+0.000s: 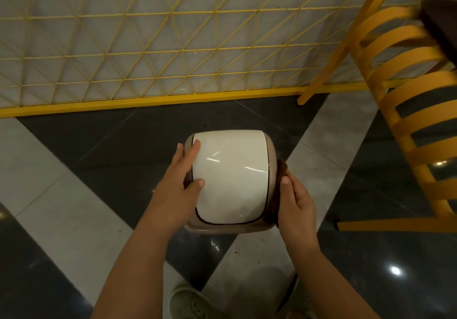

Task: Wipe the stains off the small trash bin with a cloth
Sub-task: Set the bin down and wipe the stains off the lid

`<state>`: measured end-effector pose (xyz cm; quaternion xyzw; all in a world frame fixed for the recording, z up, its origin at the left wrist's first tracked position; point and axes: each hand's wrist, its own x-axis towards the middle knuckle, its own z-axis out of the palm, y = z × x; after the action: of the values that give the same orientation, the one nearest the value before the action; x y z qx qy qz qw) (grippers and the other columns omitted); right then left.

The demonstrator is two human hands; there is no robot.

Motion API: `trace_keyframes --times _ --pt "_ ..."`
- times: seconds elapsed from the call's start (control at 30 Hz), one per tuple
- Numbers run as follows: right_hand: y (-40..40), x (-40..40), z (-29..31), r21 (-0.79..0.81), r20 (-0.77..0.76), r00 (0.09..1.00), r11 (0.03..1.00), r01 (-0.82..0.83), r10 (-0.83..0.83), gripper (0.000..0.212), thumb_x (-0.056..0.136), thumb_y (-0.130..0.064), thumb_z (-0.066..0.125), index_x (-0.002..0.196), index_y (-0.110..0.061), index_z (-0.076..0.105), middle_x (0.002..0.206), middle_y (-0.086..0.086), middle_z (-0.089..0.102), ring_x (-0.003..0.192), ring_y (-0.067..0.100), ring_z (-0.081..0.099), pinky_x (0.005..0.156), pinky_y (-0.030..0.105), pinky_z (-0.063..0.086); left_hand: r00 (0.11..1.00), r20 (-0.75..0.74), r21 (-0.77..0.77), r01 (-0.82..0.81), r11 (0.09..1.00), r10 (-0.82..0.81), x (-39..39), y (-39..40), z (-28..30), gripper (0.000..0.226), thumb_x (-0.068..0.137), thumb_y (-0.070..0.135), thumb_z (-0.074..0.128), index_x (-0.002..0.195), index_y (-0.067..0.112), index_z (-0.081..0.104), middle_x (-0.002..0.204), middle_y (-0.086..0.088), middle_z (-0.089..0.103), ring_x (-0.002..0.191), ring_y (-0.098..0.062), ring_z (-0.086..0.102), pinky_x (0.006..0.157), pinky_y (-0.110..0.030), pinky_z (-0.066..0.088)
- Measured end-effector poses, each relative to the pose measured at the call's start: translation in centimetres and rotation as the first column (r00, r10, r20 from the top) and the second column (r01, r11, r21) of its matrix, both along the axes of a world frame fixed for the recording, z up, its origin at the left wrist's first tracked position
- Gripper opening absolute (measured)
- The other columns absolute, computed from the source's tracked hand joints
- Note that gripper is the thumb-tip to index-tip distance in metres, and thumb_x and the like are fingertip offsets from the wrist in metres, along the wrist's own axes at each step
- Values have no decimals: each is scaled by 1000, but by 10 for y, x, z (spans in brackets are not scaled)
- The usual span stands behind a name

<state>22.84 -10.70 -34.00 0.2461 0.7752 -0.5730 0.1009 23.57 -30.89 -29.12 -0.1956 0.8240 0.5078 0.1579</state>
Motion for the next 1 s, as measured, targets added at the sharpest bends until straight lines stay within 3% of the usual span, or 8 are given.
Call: trace_keyframes --times 0.23,0.57,0.93,1.0 --pt "6 -1 -1 -48 15 999 998 -29 30 42 97 -44 43 138 -38 47 136 -12 52 124 14 49 102 44 46 1000 8 -50 19 999 -18 -2 7 4 89 86 20 67 148 49 9 159 20 -7 147 -16 9 116 -43 20" --pt "9 -19 2 -40 34 999 999 -26 28 38 100 -36 42 137 -32 52 137 -7 53 126 18 48 106 45 42 999 11 -97 -30 995 31 -1 17 5 89 87 18 65 148 48 7 160 16 -6 146 -18 11 116 -43 21" --pt "13 -15 2 -38 24 998 997 -61 62 39 99 -37 43 137 -33 51 136 -9 53 123 14 48 104 42 43 999 11 -138 -37 990 39 0 19 5 89 88 19 65 148 49 6 160 16 -6 146 -19 12 115 -44 21" --pt "16 -9 1 -33 22 997 996 -77 78 38 99 -36 45 136 -34 52 134 -8 56 123 16 51 103 46 46 999 14 -138 -37 990 39 0 19 5 89 88 20 65 148 48 6 160 15 -5 146 -20 12 115 -44 21"
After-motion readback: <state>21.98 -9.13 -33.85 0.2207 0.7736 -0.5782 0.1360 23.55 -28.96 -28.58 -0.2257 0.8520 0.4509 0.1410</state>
